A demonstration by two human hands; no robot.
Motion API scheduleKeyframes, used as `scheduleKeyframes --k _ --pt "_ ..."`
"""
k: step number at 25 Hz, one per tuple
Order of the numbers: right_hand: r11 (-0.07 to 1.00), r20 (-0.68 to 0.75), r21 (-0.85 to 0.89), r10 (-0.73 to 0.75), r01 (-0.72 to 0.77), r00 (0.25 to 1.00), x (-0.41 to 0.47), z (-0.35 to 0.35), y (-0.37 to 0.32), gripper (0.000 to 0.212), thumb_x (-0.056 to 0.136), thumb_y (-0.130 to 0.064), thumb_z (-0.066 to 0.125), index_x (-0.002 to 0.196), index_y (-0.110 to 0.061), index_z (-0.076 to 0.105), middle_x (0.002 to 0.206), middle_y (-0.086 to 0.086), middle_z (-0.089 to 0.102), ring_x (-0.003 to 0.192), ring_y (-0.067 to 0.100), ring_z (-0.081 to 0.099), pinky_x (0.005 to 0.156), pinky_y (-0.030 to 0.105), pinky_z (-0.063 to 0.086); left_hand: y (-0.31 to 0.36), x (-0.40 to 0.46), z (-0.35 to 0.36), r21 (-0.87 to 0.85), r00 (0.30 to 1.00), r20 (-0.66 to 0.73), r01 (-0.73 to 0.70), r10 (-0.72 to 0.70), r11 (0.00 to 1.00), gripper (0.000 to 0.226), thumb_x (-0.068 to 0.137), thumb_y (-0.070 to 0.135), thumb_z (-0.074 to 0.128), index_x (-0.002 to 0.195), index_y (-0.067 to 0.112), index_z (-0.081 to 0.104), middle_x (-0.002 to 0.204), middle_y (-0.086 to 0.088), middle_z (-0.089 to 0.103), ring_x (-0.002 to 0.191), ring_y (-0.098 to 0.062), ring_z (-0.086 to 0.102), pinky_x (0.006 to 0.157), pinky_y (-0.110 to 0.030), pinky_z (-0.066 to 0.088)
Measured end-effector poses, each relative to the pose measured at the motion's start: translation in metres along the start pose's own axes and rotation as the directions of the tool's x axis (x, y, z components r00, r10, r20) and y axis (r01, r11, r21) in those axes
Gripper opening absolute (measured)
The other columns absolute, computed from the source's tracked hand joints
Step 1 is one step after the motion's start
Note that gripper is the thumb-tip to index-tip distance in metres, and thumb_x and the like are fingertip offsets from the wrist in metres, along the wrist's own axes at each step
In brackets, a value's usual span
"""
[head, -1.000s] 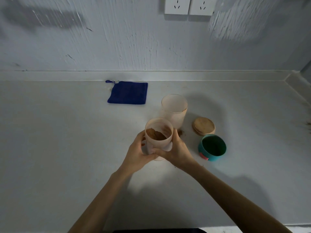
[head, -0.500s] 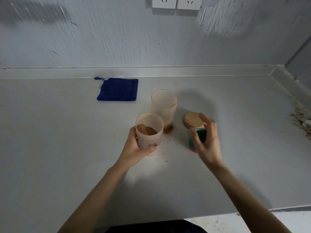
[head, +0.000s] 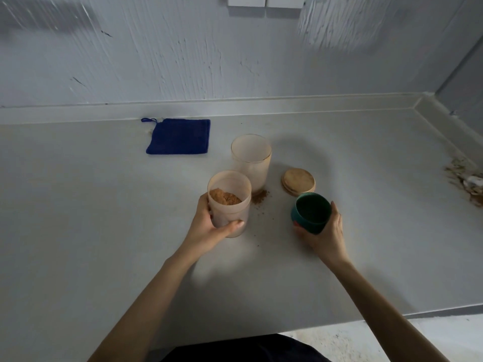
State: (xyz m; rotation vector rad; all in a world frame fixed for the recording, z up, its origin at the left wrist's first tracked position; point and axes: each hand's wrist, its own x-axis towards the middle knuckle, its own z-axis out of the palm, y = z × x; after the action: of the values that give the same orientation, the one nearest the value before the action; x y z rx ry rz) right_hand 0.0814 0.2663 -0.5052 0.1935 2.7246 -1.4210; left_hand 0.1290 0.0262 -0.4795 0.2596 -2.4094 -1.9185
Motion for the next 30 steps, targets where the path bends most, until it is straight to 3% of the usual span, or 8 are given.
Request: scheduleKeyframes --k 6,10,14,17,21,24,27,30 --pt "1.0 -0.034 -0.01 -0.021 0.021 0.999 -0.001 0.002 -0.002 0.098 0.065 -0.022 0.079 0.14 -0.009 0.016 0.141 0.017 0.034 0.131 0.032 0.032 0.108 0.047 0.032 -0.004 0.002 -0.001 0.01 1.0 0.006 0.001 -0.001 1.0 0.073 0.068 0.013 0.076 0.124 0.021 0.029 0.119 0.004 0.042 0.108 -0.01 0.046 0.075 -0.008 0.048" --pt "0.99 -0.084 0.128 -0.049 0.06 0.995 -0.001 -0.002 -0.013 0.089 0.061 -0.015 0.081 0.131 -0.004 0.028 0.13 0.017 0.043 0.119 0.026 0.044 0.094 0.034 0.042 -0.005 0.002 -0.001 0.0 1.0 0.009 0.004 -0.004 1.0 0.071 0.068 0.014 0.076 0.118 0.028 0.027 0.118 0.006 0.042 0.107 -0.009 0.046 0.078 -0.012 0.044" --pt "0.949 0.013 0.278 -0.161 0.151 0.987 0.002 -0.012 -0.05 0.093 0.066 -0.012 0.076 0.136 -0.005 0.015 0.131 0.01 0.041 0.118 0.017 0.042 0.102 0.035 0.04 -0.006 0.003 0.0 -0.046 1.0 -0.001 0.011 -0.011 0.999 0.071 0.066 0.013 0.077 0.117 0.029 0.029 0.11 0.017 0.043 0.103 -0.003 0.048 0.076 -0.014 0.046" --pt "0.923 0.103 0.271 -0.309 0.272 0.945 -0.002 -0.018 -0.083 0.089 0.071 -0.011 0.071 0.137 -0.008 0.011 0.119 -0.003 0.041 0.113 0.014 0.045 0.099 0.031 0.041 -0.007 0.005 0.002 -0.068 1.0 -0.013 0.026 -0.027 0.997 0.072 0.065 0.01 0.077 0.116 0.028 0.029 0.106 0.024 0.041 0.098 0.001 0.047 0.073 -0.012 0.046" --pt "0.912 0.179 0.168 -0.402 0.375 0.898 -0.006 -0.026 -0.119 0.081 0.062 -0.046 0.069 0.126 -0.014 0.033 0.101 -0.012 0.052 0.095 0.014 0.058 0.082 0.032 0.053 -0.01 0.007 0.003 -0.097 0.999 -0.03 0.01 -0.013 0.995 0.072 0.063 0.002 0.076 0.113 0.026 0.031 0.105 0.023 0.041 0.096 0.004 0.047 0.07 -0.006 0.048" --pt "0.893 0.249 0.131 -0.45 0.431 0.857 -0.003 -0.028 -0.138 0.085 0.057 -0.06 0.055 0.128 -0.017 0.035 0.113 0.002 0.055 0.1 0.02 0.058 0.081 0.034 0.055 -0.015 0.008 0.002 -0.115 1.0 -0.019 -0.012 0.009 0.993 0.071 0.062 0.001 0.077 0.113 0.024 0.032 0.108 0.018 0.043 0.101 -0.003 0.048 0.076 -0.014 0.051" --pt "0.871 0.343 0.127 -0.488 0.475 0.803 0.002 -0.029 -0.152 0.083 0.065 -0.051 0.067 0.131 -0.016 0.029 0.125 0.007 0.047 0.106 0.02 0.054 0.082 0.024 0.052 -0.013 0.007 0.001 -0.071 0.999 -0.024 -0.027 0.026 0.997 0.07 0.063 0.006 0.078 0.113 0.022 0.032 0.112 0.007 0.044 0.1 -0.005 0.049 0.074 -0.007 0.05" --pt "0.86 0.375 0.071 -0.492 0.505 0.786 0.008 -0.029 -0.162 0.066 0.076 -0.024 0.066 0.126 -0.012 0.026 0.12 0.004 0.044 0.106 0.022 0.051 0.084 0.031 0.051 -0.012 0.007 0.001 -0.009 0.999 -0.032 -0.02 0.02 1.0 0.075 0.063 0.014 0.079 0.121 0.016 0.031 0.121 0.001 0.042 0.107 -0.011 0.048 0.08 -0.016 0.047"
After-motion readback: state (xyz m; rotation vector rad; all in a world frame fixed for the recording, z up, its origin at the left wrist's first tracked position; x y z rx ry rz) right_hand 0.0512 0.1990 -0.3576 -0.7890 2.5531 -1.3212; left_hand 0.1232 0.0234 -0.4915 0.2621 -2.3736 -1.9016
